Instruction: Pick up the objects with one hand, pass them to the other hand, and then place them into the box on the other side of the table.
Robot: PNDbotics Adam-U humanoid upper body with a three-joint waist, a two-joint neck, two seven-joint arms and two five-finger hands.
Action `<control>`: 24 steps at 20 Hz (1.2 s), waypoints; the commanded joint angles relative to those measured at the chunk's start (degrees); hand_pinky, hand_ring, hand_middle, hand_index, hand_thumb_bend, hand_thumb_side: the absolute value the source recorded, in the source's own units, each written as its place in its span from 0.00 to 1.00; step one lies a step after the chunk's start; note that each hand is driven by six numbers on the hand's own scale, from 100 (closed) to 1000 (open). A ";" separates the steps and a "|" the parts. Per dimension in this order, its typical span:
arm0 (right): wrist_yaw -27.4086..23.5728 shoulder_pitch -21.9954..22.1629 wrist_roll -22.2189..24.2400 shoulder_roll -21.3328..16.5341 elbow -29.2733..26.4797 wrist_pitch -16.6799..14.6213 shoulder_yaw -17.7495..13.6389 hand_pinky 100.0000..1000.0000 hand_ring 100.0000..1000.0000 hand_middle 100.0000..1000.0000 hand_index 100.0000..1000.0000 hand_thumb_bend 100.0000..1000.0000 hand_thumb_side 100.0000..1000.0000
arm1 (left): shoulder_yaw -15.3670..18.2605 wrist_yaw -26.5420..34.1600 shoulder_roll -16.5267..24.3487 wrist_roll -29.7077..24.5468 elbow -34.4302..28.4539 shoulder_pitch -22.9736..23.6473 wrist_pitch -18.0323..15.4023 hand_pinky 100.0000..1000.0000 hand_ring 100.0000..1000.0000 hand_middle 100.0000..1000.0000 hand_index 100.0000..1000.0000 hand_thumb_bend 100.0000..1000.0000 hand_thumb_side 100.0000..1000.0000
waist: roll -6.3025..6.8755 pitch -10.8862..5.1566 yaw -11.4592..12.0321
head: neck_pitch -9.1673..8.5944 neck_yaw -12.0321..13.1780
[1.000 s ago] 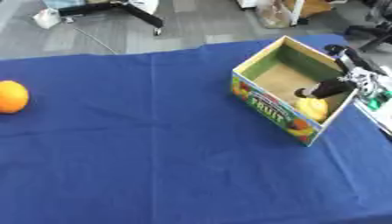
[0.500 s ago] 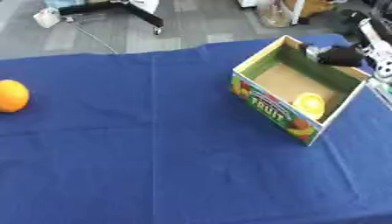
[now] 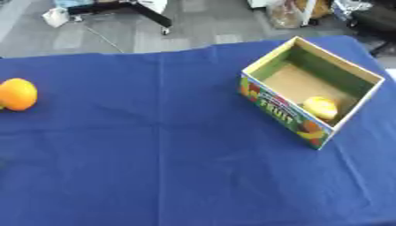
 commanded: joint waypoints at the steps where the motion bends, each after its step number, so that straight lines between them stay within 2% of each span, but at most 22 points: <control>1: -1.49 -0.99 1.26 -0.33 -1.16 -4.03 -0.07 0.70 0.85 0.89 0.96 0.37 0.19 | 0.52 1.68 4.77 -3.54 0.62 -1.63 2.06 0.71 0.57 0.50 0.70 0.60 0.37 | 0.64 -1.38 0.03 | 0.08 0.33; 3: -2.08 -0.94 1.76 0.13 -1.16 -5.05 0.29 0.69 0.85 0.89 0.96 0.33 0.22 | 0.19 4.97 6.84 -6.09 1.67 -2.63 3.35 0.71 0.57 0.49 0.70 0.59 0.38 | 0.66 -1.44 0.07 | 0.12 0.27; 8: -1.75 -0.65 2.66 0.63 -1.16 -4.39 0.84 0.69 0.84 0.89 0.95 0.37 0.21 | -1.04 12.53 13.42 -14.56 4.70 -4.69 5.55 0.72 0.58 0.50 0.71 0.61 0.38 | 0.65 -1.43 0.24 | 0.38 0.50; 11: -1.52 -0.52 3.17 0.52 -1.16 -3.99 1.04 0.69 0.84 0.89 0.96 0.37 0.21 | -2.10 15.69 18.32 -22.86 7.87 -6.22 6.12 0.73 0.59 0.52 0.72 0.66 0.40 | 0.60 -1.48 0.33 | 1.14 1.61; 13: -1.42 -0.36 3.24 0.48 -1.16 -3.51 1.22 0.69 0.84 0.89 0.96 0.38 0.21 | -2.85 16.98 21.30 -29.55 10.58 -7.53 5.89 0.74 0.61 0.54 0.74 0.72 0.35 | 0.57 -1.53 0.41 | 1.86 2.51; 18: -1.32 -0.05 2.98 0.34 -1.16 -2.22 1.63 0.68 0.83 0.89 0.96 0.37 0.21 | -5.09 15.12 27.27 -45.02 15.43 -10.39 4.28 0.77 0.66 0.60 0.77 0.83 0.27 | 0.54 -1.55 0.57 | 3.32 4.51; 24: -0.93 -0.19 2.61 -0.43 -1.16 -0.50 2.52 0.68 0.83 0.88 0.95 0.38 0.22 | -9.20 9.98 30.77 -58.83 19.63 -12.02 3.73 0.79 0.71 0.67 0.76 0.86 0.27 | 0.63 -1.51 0.35 | 3.36 6.36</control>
